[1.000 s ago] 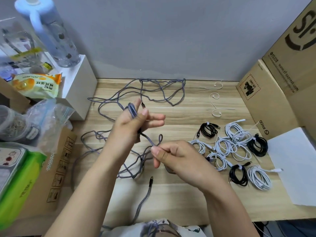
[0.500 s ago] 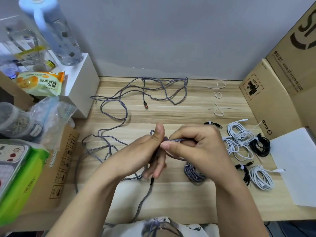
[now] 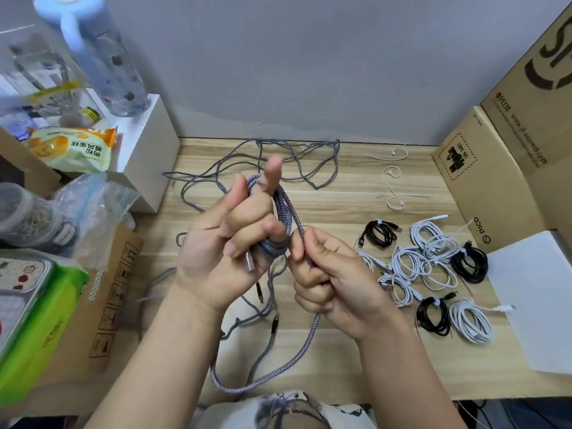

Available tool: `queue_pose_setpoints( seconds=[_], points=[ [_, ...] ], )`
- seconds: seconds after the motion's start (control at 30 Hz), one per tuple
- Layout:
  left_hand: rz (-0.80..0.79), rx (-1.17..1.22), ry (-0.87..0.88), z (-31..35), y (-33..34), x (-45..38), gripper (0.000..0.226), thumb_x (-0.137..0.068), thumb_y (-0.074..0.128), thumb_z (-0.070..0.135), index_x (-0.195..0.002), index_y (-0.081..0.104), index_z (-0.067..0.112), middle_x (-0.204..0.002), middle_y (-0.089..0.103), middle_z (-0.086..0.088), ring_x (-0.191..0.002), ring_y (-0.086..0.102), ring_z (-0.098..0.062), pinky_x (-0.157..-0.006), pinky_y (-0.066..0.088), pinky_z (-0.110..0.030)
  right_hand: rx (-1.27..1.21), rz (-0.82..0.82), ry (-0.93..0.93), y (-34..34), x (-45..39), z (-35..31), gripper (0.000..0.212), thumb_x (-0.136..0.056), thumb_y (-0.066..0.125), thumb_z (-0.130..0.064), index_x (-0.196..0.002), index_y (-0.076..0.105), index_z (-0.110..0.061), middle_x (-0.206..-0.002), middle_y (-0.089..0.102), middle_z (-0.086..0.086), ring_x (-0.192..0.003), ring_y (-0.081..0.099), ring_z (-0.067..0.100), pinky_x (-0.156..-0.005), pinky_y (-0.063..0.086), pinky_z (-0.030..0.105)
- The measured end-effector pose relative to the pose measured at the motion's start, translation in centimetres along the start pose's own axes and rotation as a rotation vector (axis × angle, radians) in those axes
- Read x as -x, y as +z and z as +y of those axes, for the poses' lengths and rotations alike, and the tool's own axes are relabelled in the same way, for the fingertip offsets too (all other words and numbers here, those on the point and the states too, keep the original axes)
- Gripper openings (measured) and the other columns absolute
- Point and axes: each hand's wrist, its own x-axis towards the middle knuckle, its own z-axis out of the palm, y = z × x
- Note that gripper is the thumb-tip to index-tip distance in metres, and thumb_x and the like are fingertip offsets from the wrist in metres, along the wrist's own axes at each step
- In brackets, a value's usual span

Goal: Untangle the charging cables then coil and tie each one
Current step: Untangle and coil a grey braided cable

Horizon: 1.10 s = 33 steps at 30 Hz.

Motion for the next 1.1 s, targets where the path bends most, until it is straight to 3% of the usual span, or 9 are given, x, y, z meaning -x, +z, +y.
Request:
queue_pose_setpoints(
  seconds=[0.17, 0.4, 0.47, 0.57, 0.67, 0.77, 0.83, 0.97, 1.1],
  points=[
    [0.336, -0.011, 0.228, 1.0, -0.3, -0.1, 0.041, -0.1, 0.039, 0.01, -0.135, 0.035, -0.011, -0.059, 0.037, -0.009, -0.052, 0.034, -0.018, -0.092, 0.044, -0.035, -0.076, -0.2, 0.138, 0.3, 0.5, 0.7, 0.022, -0.091, 0.052, -0.039, -0.082, 0.058, -0.019, -0.05, 0.025, -0.007, -0.034, 0.016, 0.0, -0.036, 0.026, 0.008],
    [0.402, -0.05, 0.444, 1.9, -1.4, -0.6, 0.041, -0.098, 0.041, 0.011, -0.126, 0.042, -0.019, -0.093, 0.066, -0.016, -0.069, 0.06, -0.025, -0.106, 0.037, -0.032, 1.004, 0.239, 0.106, 1.0, -0.1, 1.8, 0.037, -0.1, 0.039, -0.03, -0.067, 0.054, -0.025, -0.039, 0.042, -0.014, -0.038, 0.038, -0.001, -0.045, 0.028, 0.013],
    [0.416, -0.318, 0.521, 1.1, -1.9, -1.5, 0.034, -0.092, 0.045, 0.016, -0.109, 0.06, -0.01, -0.097, 0.07, -0.009, -0.07, 0.064, -0.015, -0.098, 0.045, -0.026, 1.171, 0.239, 0.118, 1.5, 0.0, 1.8, 0.036, -0.099, 0.041, -0.034, -0.068, 0.057, -0.025, -0.046, 0.046, -0.011, -0.049, 0.043, 0.001, -0.055, 0.035, 0.024],
    [0.569, -0.907, 0.472, -0.3, -3.0, -2.1, 0.031, -0.092, 0.045, 0.028, -0.118, 0.051, 0.013, -0.086, 0.073, 0.003, -0.065, 0.063, -0.004, -0.068, 0.049, -0.023, 1.468, 0.269, 0.059, 2.0, 0.4, 1.5, 0.034, -0.095, 0.045, -0.04, -0.077, 0.062, -0.017, -0.062, 0.055, -0.002, -0.069, 0.054, 0.018, -0.067, 0.042, 0.033],
    [0.558, -1.285, 0.351, -1.3, -3.4, -2.1, 0.035, -0.089, 0.041, 0.024, -0.098, 0.068, 0.044, -0.07, 0.069, 0.006, -0.06, 0.059, -0.002, -0.102, 0.033, -0.044, 1.474, 0.347, -0.078, 2.0, 0.9, 0.6, 0.037, -0.091, 0.052, -0.042, -0.075, 0.061, -0.011, -0.057, 0.051, 0.002, -0.059, 0.046, 0.017, -0.06, 0.038, 0.035],
    [0.527, -1.368, 0.17, -1.3, -3.3, -1.7, 0.031, -0.091, 0.047, 0.021, -0.12, 0.059, 0.023, -0.073, 0.067, -0.012, -0.06, 0.057, -0.004, -0.089, 0.048, -0.04, 1.4, 0.432, -0.139, 2.0, 1.5, -0.2, 0.041, -0.084, 0.056, -0.047, -0.069, 0.062, -0.009, -0.047, 0.044, -0.002, -0.05, 0.041, 0.012, -0.055, 0.033, 0.033],
    [0.511, -1.466, 0.094, -1.2, -3.3, -1.6, 0.021, -0.092, 0.046, 0.023, -0.097, 0.066, 0.026, -0.079, 0.065, -0.025, -0.067, 0.06, -0.002, -0.1, 0.034, -0.056, 1.319, 0.444, -0.145, 2.0, 1.8, -0.6, 0.033, -0.085, 0.063, -0.039, -0.069, 0.065, -0.01, -0.05, 0.054, -0.005, -0.051, 0.051, 0.005, -0.057, 0.038, 0.029],
    [0.57, -1.192, 0.12, -0.4, -3.1, -1.6, 0.021, -0.097, 0.037, 0.01, -0.118, 0.043, 0.01, -0.075, 0.072, -0.005, -0.062, 0.066, -0.009, -0.064, 0.05, -0.025, 1.233, 0.403, -0.139, 2.3, 2.5, -1.1, 0.027, -0.084, 0.066, -0.032, -0.063, 0.065, -0.017, -0.043, 0.045, -0.006, -0.043, 0.038, 0.006, -0.049, 0.028, 0.018],
    [0.615, -0.951, 0.134, 1.3, -3.1, -1.0, 0.038, -0.092, 0.044, 0.01, -0.127, 0.039, -0.005, -0.081, 0.073, -0.01, -0.062, 0.069, -0.013, -0.071, 0.054, -0.025, 1.146, 0.397, -0.178, 2.7, 2.9, -1.8, 0.028, -0.084, 0.067, -0.026, -0.056, 0.063, -0.022, -0.037, 0.041, -0.012, -0.039, 0.036, 0.004, -0.046, 0.026, 0.012]
  ],
)
